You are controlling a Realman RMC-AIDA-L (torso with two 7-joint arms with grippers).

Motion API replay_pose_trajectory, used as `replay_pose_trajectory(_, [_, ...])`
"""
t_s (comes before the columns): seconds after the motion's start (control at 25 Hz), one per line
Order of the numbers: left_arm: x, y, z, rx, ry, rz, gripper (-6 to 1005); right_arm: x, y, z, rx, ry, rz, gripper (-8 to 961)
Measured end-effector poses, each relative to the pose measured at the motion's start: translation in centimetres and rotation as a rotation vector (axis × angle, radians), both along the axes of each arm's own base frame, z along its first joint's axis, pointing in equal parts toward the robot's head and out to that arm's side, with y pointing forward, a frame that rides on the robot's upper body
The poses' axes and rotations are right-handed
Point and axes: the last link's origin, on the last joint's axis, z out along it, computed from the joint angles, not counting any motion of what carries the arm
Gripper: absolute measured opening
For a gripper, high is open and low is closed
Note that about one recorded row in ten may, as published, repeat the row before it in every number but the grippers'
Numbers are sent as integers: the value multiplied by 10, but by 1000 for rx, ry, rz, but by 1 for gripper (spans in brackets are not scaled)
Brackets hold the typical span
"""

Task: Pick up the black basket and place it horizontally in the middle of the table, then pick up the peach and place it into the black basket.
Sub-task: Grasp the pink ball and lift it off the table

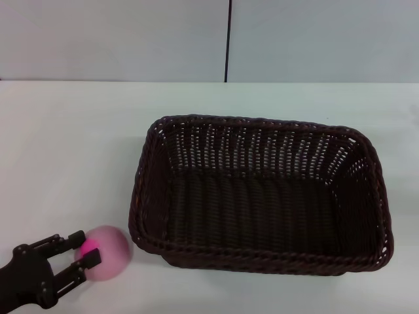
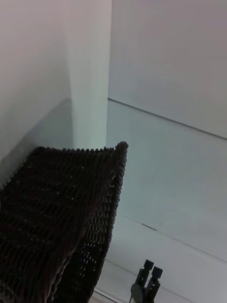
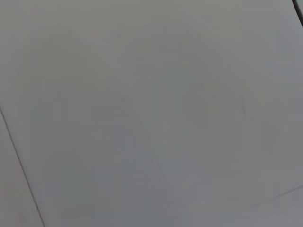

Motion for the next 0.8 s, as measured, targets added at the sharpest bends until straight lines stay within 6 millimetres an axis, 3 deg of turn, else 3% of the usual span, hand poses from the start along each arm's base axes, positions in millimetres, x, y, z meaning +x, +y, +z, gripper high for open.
replay_pose_trajectory(0.16, [2,0,1,19,15,-39,562,0,1,-2,1,-4,-4,714])
replay_pose_trajectory(0.6, [2,2,3,14,13,-50,133,-2,3,-2,3,-4,-2,715])
replay_pose_trajectory(0.72, [4,2,4,20,5,-56,36,-2,5,-3,4,-5,-8,715])
replay_pose_trajectory(0.8, [5,3,8,39,-8,-59,36,-3,7,-4,4,-6,-8,715])
